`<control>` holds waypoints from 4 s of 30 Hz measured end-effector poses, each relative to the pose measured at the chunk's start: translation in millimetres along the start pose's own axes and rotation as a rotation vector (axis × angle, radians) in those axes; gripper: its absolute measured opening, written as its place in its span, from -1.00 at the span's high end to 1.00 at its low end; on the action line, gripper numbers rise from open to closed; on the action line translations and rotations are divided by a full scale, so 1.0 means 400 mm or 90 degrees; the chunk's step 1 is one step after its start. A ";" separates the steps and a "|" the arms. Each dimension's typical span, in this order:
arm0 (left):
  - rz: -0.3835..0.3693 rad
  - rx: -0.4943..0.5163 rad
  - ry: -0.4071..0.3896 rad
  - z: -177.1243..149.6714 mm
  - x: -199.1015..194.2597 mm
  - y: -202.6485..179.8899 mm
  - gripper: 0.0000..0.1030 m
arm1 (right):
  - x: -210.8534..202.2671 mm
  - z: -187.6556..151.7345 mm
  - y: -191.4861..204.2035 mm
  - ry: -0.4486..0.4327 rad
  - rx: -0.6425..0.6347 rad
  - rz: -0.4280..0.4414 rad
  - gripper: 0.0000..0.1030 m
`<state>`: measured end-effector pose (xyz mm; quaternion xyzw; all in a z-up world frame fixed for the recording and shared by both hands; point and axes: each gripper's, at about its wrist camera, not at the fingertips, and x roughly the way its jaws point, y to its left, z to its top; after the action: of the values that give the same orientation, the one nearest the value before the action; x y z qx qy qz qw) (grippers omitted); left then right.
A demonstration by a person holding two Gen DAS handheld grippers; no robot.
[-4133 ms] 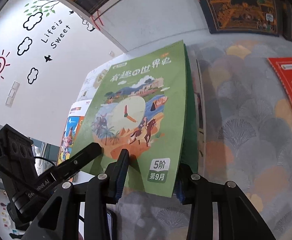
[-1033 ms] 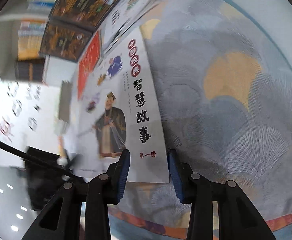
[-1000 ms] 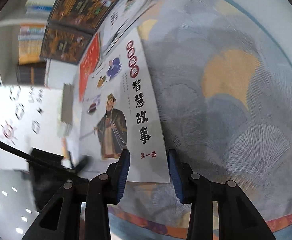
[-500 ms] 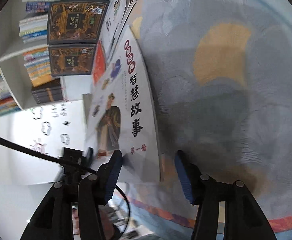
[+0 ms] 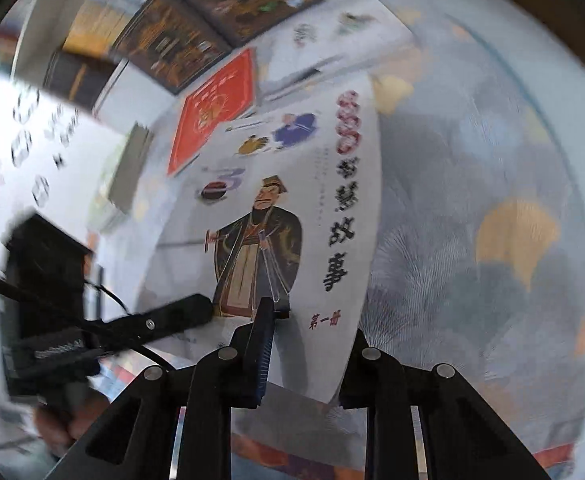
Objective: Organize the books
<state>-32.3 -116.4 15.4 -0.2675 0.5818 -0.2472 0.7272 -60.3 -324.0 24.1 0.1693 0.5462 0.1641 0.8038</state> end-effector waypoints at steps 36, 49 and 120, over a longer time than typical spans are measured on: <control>0.069 0.067 -0.254 0.248 -0.710 0.405 0.77 | 0.275 0.265 0.890 -0.127 -0.283 0.003 0.53; 0.049 0.022 -0.207 0.450 -0.755 0.661 0.75 | 0.498 0.424 1.020 -0.065 -0.221 0.005 0.50; 0.380 0.235 -0.203 0.076 -0.241 0.371 -0.99 | 0.331 0.064 0.361 -0.069 -0.020 -0.318 -0.15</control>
<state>-14.6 60.4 -10.5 0.0141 0.4593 -0.0804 0.8845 -1.6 -138.6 -10.6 0.0250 0.5245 -0.0401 0.8501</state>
